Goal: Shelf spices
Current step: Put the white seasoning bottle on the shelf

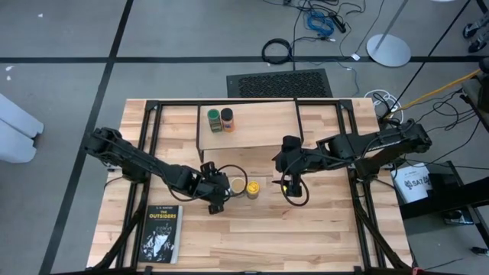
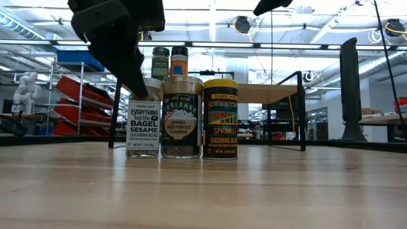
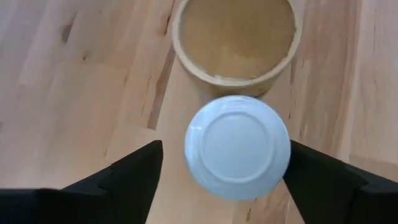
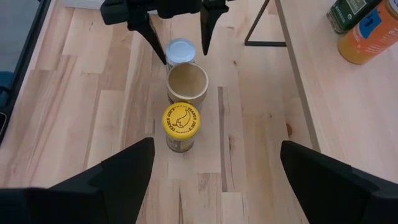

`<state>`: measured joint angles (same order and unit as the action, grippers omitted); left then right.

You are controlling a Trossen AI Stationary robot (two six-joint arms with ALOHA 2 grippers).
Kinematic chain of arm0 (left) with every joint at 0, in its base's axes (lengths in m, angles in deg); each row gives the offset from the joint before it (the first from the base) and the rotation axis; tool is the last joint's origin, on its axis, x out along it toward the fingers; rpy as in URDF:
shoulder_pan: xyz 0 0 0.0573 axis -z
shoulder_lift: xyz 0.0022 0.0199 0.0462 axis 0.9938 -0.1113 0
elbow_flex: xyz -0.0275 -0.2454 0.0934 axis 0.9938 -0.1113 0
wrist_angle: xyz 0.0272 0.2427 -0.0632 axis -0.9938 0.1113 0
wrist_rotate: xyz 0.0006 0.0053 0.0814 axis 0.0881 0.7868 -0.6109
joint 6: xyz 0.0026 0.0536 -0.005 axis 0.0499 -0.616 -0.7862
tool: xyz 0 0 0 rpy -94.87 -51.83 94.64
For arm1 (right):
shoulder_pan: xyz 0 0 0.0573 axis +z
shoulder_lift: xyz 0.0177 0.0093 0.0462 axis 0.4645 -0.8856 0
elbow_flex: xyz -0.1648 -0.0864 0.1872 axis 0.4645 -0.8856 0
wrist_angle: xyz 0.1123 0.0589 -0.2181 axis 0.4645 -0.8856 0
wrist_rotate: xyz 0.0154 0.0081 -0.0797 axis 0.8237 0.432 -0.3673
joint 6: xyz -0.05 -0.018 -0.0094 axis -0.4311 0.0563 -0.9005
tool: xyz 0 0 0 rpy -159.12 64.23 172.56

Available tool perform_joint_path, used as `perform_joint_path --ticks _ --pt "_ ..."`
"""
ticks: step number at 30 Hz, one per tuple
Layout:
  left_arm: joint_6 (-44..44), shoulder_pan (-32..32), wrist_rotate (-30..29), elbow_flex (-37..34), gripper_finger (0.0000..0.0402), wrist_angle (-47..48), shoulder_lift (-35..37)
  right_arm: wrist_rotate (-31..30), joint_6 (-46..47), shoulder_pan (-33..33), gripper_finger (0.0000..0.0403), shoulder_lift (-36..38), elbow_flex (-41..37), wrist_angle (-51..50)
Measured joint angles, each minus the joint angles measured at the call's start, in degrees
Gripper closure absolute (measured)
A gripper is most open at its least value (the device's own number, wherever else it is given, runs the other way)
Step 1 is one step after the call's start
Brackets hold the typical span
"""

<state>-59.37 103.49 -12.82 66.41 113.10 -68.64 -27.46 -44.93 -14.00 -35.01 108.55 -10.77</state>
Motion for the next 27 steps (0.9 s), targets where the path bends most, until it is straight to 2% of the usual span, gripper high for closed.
perform_joint_path --ticks 12,21,27 --pt "-0.6 0.0 0.5 0.0 0.0188 -2.6 -0.5 -0.1 -0.2 0.0 0.0066 0.0 0.0 0.0" --pt "-1.9 0.0 3.2 0.6 0.0189 -1.9 -0.4 -0.2 -0.2 0.0 0.0066 0.0 0.0 0.0" --pt "-3.7 0.0 5.4 4.1 0.0189 4.9 0.7 -0.2 -0.2 0.0 0.0066 0.0 0.0 0.0"
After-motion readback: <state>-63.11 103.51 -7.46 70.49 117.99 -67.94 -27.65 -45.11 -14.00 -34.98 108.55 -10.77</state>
